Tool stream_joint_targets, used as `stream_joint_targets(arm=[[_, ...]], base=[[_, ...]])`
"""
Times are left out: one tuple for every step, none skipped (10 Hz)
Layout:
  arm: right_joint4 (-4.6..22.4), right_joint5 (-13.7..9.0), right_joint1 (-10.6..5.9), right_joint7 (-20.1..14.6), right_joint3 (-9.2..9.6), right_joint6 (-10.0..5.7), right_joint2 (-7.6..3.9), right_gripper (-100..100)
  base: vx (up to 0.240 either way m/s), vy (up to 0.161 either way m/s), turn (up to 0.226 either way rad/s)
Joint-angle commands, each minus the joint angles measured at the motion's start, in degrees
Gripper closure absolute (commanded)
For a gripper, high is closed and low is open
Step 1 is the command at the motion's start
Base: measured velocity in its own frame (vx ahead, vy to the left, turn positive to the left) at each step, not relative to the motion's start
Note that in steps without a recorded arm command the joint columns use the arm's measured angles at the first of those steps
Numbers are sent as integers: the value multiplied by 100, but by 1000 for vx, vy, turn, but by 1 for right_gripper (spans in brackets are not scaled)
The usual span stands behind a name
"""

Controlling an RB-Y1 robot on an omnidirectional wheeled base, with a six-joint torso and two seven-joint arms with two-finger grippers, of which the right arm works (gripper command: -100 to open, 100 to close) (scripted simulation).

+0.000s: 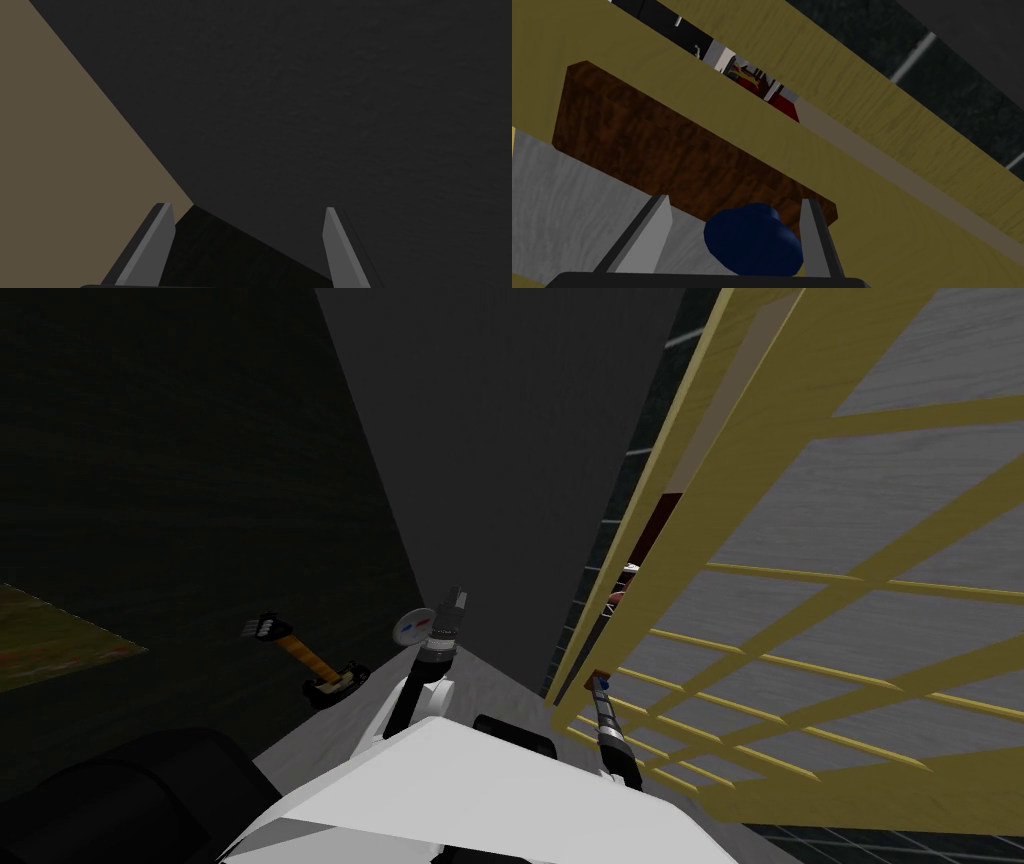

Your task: Pull the door open

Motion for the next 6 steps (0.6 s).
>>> stream_joint_targets(arm=[[-286,-26,263,-193,8,222,2,100],[-350,-26,263,-193,8,222,2,100],[-361,-72,261,-403,34,228,-12,100],[-361,-72,261,-403,34,228,-12,100],[-373,-118,260,-613,59,234,-26,100],[-373,-118,260,-613,59,234,-26,100]], base=[[-23,4,40],[-6,3,-2],[-13,5,43],[-14,4,35],[-23,4,46],[-20,3,36]])
